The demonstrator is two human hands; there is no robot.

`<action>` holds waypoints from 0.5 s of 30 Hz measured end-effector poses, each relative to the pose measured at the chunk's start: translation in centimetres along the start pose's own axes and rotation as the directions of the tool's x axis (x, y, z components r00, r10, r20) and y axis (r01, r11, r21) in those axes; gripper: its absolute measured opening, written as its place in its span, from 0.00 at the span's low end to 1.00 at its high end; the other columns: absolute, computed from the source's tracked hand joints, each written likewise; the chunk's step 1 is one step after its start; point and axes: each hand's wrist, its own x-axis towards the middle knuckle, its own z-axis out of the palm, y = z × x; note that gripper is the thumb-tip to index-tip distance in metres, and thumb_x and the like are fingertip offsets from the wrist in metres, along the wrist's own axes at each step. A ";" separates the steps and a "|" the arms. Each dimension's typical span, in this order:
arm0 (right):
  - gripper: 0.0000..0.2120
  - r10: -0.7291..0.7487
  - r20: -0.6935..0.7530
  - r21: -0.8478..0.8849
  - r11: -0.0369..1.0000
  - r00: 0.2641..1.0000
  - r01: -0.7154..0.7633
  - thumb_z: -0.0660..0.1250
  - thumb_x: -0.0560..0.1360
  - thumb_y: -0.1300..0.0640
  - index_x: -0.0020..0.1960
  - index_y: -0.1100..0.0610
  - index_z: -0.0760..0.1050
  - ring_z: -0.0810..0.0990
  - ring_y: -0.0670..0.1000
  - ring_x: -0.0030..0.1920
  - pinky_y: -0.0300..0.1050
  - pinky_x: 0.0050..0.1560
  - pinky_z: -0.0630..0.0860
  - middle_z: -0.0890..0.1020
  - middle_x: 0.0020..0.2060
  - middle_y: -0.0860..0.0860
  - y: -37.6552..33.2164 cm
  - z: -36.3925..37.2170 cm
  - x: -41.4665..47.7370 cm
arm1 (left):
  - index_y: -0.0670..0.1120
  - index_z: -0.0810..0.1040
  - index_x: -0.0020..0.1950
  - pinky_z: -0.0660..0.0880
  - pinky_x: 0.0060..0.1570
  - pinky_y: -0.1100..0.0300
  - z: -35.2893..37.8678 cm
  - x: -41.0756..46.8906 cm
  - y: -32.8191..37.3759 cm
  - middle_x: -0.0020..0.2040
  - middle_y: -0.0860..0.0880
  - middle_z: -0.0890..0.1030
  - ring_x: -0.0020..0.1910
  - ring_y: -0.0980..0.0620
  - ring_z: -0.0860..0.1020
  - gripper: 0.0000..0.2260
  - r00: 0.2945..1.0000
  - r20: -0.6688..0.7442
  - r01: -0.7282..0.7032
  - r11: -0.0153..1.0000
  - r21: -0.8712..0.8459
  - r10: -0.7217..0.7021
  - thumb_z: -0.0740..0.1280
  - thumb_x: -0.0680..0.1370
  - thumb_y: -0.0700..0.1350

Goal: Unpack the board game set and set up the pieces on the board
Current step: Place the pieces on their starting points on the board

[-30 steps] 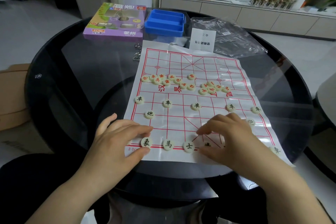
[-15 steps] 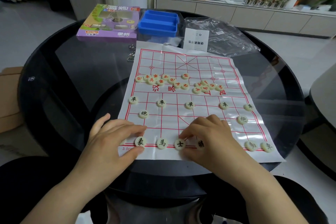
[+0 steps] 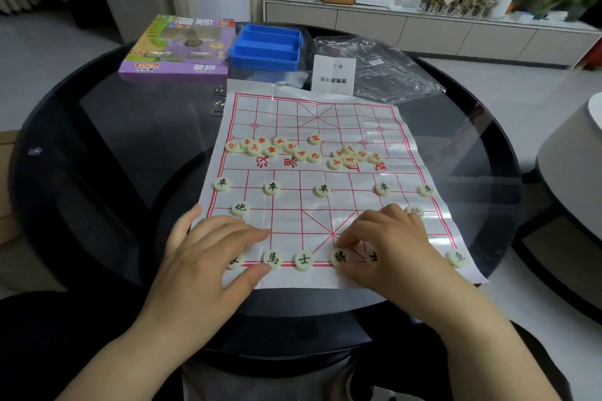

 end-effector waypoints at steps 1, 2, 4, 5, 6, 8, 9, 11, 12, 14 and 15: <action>0.14 -0.003 0.000 0.009 1.000 1.000 0.003 0.62 0.74 0.48 0.60 0.46 0.72 0.61 0.46 0.56 0.38 0.50 0.50 0.73 0.58 0.41 0.0 0.1 0.0 | 0.55 0.71 0.53 0.50 0.66 0.62 0.1 0.1 0.0 0.47 0.61 0.73 0.51 0.60 0.71 0.20 1.000 0.004 -0.002 1.000 0.005 0.002 0.47 0.77 0.64; 0.15 0.001 0.004 0.019 1.000 1.000 -0.002 0.62 0.74 0.48 0.60 0.46 0.72 0.61 0.46 0.56 0.38 0.50 0.50 0.73 0.58 0.42 -0.2 0.1 0.1 | 0.54 0.72 0.53 0.51 0.66 0.62 0.1 0.1 0.0 0.47 0.60 0.74 0.51 0.60 0.71 0.20 1.000 0.011 -0.005 1.000 0.012 0.005 0.47 0.77 0.64; 0.15 -0.001 0.014 0.020 1.000 1.000 0.000 0.62 0.74 0.47 0.60 0.46 0.72 0.62 0.47 0.58 0.38 0.49 0.50 0.72 0.58 0.42 -0.3 0.1 0.1 | 0.52 0.75 0.52 0.50 0.66 0.62 0.2 0.1 0.0 0.46 0.58 0.77 0.51 0.59 0.71 0.23 0.999 0.038 -0.011 0.999 0.036 0.010 0.47 0.77 0.64; 0.16 -0.006 -0.001 0.030 1.000 1.000 0.006 0.63 0.74 0.47 0.61 0.46 0.72 0.62 0.47 0.59 0.38 0.49 0.50 0.72 0.58 0.42 -0.3 -0.1 0.0 | 0.51 0.76 0.52 0.50 0.66 0.61 0.2 0.0 -0.1 0.45 0.56 0.79 0.51 0.59 0.71 0.23 0.998 0.057 -0.012 0.999 0.049 0.010 0.47 0.77 0.64; 0.17 -0.002 -0.028 0.041 0.999 1.000 0.003 0.63 0.73 0.46 0.61 0.46 0.71 0.62 0.46 0.59 0.38 0.49 0.51 0.73 0.57 0.41 -0.2 -0.4 -0.1 | 0.52 0.75 0.52 0.50 0.66 0.61 0.2 -0.1 0.0 0.45 0.55 0.80 0.51 0.59 0.71 0.23 0.997 0.073 -0.009 0.998 0.059 0.005 0.47 0.77 0.64; 0.17 0.040 -0.106 0.079 0.996 0.994 -0.032 0.66 0.72 0.47 0.60 0.45 0.72 0.64 0.46 0.58 0.39 0.50 0.53 0.74 0.52 0.41 0.6 -1.4 -0.6 | 0.54 0.71 0.53 0.50 0.67 0.61 0.2 -0.1 0.0 0.45 0.54 0.80 0.52 0.59 0.71 0.21 0.996 0.091 -0.001 0.998 0.068 -0.005 0.46 0.76 0.65; 0.16 0.074 -0.160 0.111 0.992 0.984 -0.057 0.67 0.71 0.48 0.58 0.46 0.73 0.64 0.45 0.56 0.39 0.51 0.53 0.73 0.49 0.40 1.3 -1.9 -1.0 | 0.54 0.70 0.54 0.50 0.67 0.61 0.2 -0.1 0.0 0.46 0.55 0.80 0.52 0.59 0.70 0.21 0.996 0.095 -0.002 0.997 0.072 -0.005 0.46 0.76 0.65; 0.13 0.146 -0.265 0.165 0.981 0.953 -0.104 0.71 0.69 0.53 0.53 0.48 0.77 0.65 0.46 0.53 0.39 0.49 0.53 0.73 0.43 0.40 2.8 -2.3 -2.2 | 0.55 0.70 0.54 0.48 0.67 0.63 0.2 -0.1 -0.1 0.47 0.56 0.79 0.53 0.59 0.70 0.21 0.995 0.102 -0.011 0.996 0.086 0.002 0.46 0.76 0.65; 0.11 0.188 -0.300 0.184 0.973 0.935 -0.137 0.72 0.68 0.56 0.50 0.50 0.78 0.66 0.46 0.51 0.40 0.49 0.53 0.73 0.41 0.39 3.5 -2.3 -2.9 | 0.55 0.70 0.54 0.47 0.68 0.64 0.2 -0.1 -0.1 0.47 0.57 0.79 0.53 0.59 0.70 0.21 0.994 0.105 -0.013 0.996 0.092 0.004 0.45 0.76 0.65; 0.09 0.264 -0.362 0.222 0.956 0.894 -0.192 0.74 0.66 0.60 0.45 0.51 0.80 0.67 0.48 0.49 0.43 0.50 0.57 0.74 0.39 0.37 4.5 -1.3 -4.1 | 0.55 0.71 0.54 0.46 0.68 0.66 0.3 -0.1 -0.1 0.47 0.57 0.78 0.54 0.58 0.70 0.22 0.993 0.117 -0.010 0.995 0.097 -0.001 0.45 0.76 0.65; 0.08 0.273 -0.388 0.221 0.955 0.880 -0.199 0.75 0.66 0.60 0.43 0.52 0.80 0.68 0.49 0.48 0.44 0.48 0.60 0.74 0.39 0.38 4.7 -0.7 -4.7 | 0.54 0.72 0.54 0.46 0.68 0.65 0.3 -0.1 -0.1 0.47 0.57 0.79 0.54 0.58 0.70 0.23 0.992 0.125 -0.009 0.995 0.101 -0.003 0.45 0.76 0.65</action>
